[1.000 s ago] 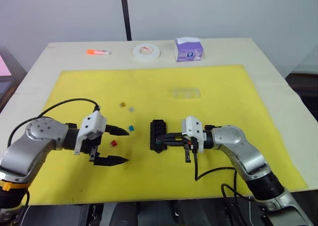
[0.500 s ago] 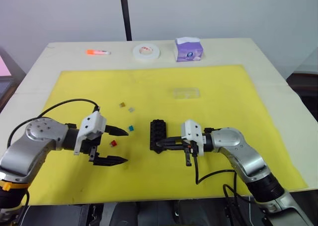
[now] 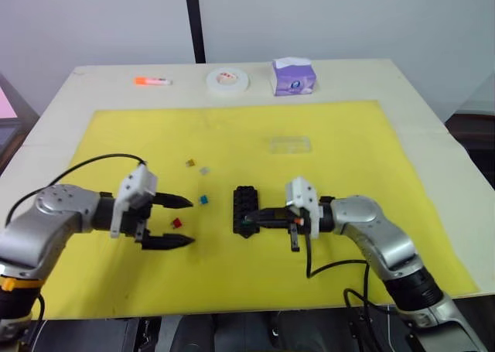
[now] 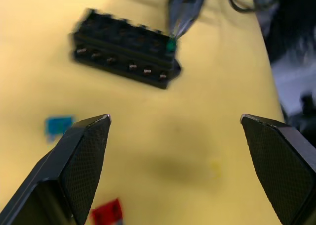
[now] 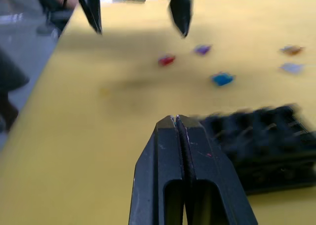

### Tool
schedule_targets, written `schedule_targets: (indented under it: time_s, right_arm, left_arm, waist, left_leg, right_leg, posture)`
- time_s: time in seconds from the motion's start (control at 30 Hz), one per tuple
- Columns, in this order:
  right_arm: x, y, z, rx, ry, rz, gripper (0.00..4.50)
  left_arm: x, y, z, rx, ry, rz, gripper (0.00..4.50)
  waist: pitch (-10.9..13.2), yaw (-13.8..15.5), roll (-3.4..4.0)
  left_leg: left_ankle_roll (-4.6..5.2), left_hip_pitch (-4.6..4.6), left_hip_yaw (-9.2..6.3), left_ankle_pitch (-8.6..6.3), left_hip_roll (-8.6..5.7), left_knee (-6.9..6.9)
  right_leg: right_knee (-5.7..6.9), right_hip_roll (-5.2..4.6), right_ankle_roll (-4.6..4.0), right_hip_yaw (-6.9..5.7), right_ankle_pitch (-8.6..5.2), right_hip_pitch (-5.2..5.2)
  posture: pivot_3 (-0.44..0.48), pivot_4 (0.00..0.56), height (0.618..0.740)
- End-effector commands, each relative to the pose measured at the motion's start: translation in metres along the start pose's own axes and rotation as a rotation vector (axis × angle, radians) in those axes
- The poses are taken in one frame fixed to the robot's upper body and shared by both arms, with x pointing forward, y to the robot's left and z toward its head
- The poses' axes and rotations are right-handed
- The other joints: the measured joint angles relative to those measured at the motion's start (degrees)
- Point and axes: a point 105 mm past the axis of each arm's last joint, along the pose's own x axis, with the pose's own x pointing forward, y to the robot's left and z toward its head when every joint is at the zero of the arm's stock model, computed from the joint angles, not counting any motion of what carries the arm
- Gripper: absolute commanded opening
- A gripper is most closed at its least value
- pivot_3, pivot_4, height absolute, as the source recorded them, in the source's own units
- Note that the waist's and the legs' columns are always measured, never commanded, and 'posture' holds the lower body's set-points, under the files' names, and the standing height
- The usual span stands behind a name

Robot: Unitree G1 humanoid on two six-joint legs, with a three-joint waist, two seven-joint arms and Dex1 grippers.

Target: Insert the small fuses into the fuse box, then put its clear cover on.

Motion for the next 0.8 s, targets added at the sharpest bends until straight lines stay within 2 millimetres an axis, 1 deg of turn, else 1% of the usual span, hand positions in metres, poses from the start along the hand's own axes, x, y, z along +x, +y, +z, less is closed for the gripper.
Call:
schedule_targets:
  time_s: [0.03,0.07,0.1,0.13,0.2,0.23,0.3,0.33,0.4,0.47,0.57,0.67,0.73,0.8]
  right_arm:
    - [-0.046,-0.022,0.054,0.043,-0.1,-0.15,0.04]
    - [-0.071,-0.035,0.062,0.068,-0.107,-0.25,0.44]
    - [-0.088,-0.041,0.067,0.084,-0.112,-0.315,0.62]
    - [-0.103,-0.047,0.065,0.098,-0.099,-0.376,0.92]
    - [-0.146,-0.063,0.047,0.106,-0.014,-0.557,1.63]
    - [-0.186,-0.074,0.031,0.116,0.049,-0.703,1.97]
    - [-0.238,-0.079,0.011,0.129,0.131,-0.872,2.72]
    - [-0.26,-0.079,0.004,0.138,0.157,-0.939,3.1]
    - [-0.289,-0.079,-0.007,0.149,0.183,-1.032,3.7]
    - [-0.299,-0.079,-0.014,0.148,0.2,-1.06,4.44]
    - [-0.311,-0.078,-0.027,0.169,0.213,-1.092,4.48]
    - [-0.311,-0.074,-0.043,0.201,0.277,-1.079,4.48]
    - [-0.311,-0.074,-0.045,0.198,0.285,-1.075,4.48]
    - [-0.311,-0.077,-0.042,0.175,0.273,-1.088,4.48]
  left_arm:
    - [-0.047,0.027,0.008,-0.012,0.003,0.208,4.44]
    - [-0.065,0.038,0.006,-0.003,0.013,0.295,4.47]
    - [-0.077,0.044,0.004,0.003,0.018,0.35,4.5]
    - [-0.087,0.05,0.003,0.007,0.01,0.402,4.5]
    - [-0.112,0.066,0.001,-0.011,-0.037,0.539,4.5]
    - [-0.129,0.072,-0.008,-0.044,-0.057,0.614,4.5]
    - [-0.148,0.075,-0.025,-0.092,-0.072,0.684,4.5]
    - [-0.153,0.075,-0.034,-0.118,-0.074,0.702,4.5]
    - [-0.157,0.076,-0.051,-0.16,-0.081,0.725,4.5]
    - [-0.158,0.077,-0.058,-0.181,-0.092,0.728,4.5]
    - [-0.152,0.077,-0.071,-0.204,-0.086,0.713,4.5]
    - [-0.151,0.085,-0.075,-0.17,-0.072,0.768,4.5]
    - [-0.151,0.09,-0.076,-0.164,-0.072,0.793,4.5]
    - [-0.147,0.088,-0.078,-0.174,-0.057,0.767,4.5]
  waist:
    - [0.03,-0.02,0.04]
    - [0.03,0.05,0.05]
    - [0.03,0.17,0.04]
    - [0.02,0.38,0.02]
    - [-0.03,0.9,-0.05]
    - [-0.05,1.13,-0.09]
    - [-0.04,1.36,-0.08]
    - [-0.03,1.39,-0.05]
    - [-0.02,1.31,-0.01]
    - [-0.02,1.11,-0.01]
    - [-0.03,0.31,-0.04]
    - [-0.03,-0.09,-0.03]
    - [-0.03,-0.11,-0.03]
    - [-0.03,-0.21,-0.03]
  left_leg:
    - [0.0,0.0,0.0,0.0,0.0,0.0]
    - [0.0,-0.01,0.01,0.0,0.0,-0.02]
    - [0.0,-0.01,0.01,0.0,-0.01,-0.02]
    - [0.0,-0.02,0.04,0.0,-0.02,-0.03]
    - [0.0,-0.02,0.04,0.0,-0.02,-0.07]
    - [0.0,-0.02,0.04,-0.01,-0.02,-0.08]
    - [0.0,-0.01,0.13,-0.01,-0.02,-0.08]
    - [0.0,-0.02,0.27,-0.01,-0.05,-0.07]
    - [0.0,-0.01,0.54,-0.01,-0.06,-0.07]
    - [0.01,0.04,0.69,-0.01,-0.02,-0.06]
    - [0.0,0.11,0.74,-0.01,0.06,-0.06]
    - [0.0,0.1,0.76,-0.01,0.06,-0.09]
    - [0.0,0.1,0.78,-0.01,0.06,-0.1]
    - [0.0,0.1,0.8,-0.01,0.06,-0.08]
  right_leg:
    - [0.0,0.0,0.02,0.0,-0.01,0.0]
    - [0.0,-0.02,-0.01,0.0,0.0,-0.02]
    - [-0.01,-0.04,-0.01,0.0,0.0,-0.02]
    - [-0.04,-0.07,-0.03,0.0,0.0,-0.04]
    - [-0.15,-0.09,-0.04,-0.03,-0.02,-0.01]
    - [-0.18,-0.09,-0.04,-0.04,-0.02,0.0]
    - [-0.22,-0.11,-0.05,-0.02,-0.02,0.0]
    - [-0.22,-0.18,-0.05,0.03,-0.01,-0.04]
    - [-0.21,-0.25,-0.03,0.19,-0.01,-0.1]
    - [-0.12,-0.24,-0.02,0.29,0.0,-0.13]
    - [-0.06,-0.19,-0.02,0.28,0.02,-0.12]
    - [-0.05,-0.19,-0.02,0.29,0.02,-0.13]
    - [-0.05,-0.19,0.01,0.3,0.03,-0.13]
    - [-0.02,-0.19,0.02,0.33,0.04,-0.13]
  posture:
    - [0.0,0.15,0.74]
    - [0.0,0.15,0.74]
    - [0.0,0.15,0.74]
    - [0.0,0.15,0.74]
    - [0.0,0.15,0.74]
    - [0.0,0.15,0.74]
    - [0.0,0.15,0.74]
    - [0.0,0.15,0.74]
    - [0.0,0.15,0.74]
    - [0.0,0.15,0.74]
    - [0.0,0.15,0.74]
    - [0.0,0.15,0.74]
    - [0.0,0.15,0.74]
    - [0.0,0.15,0.74]
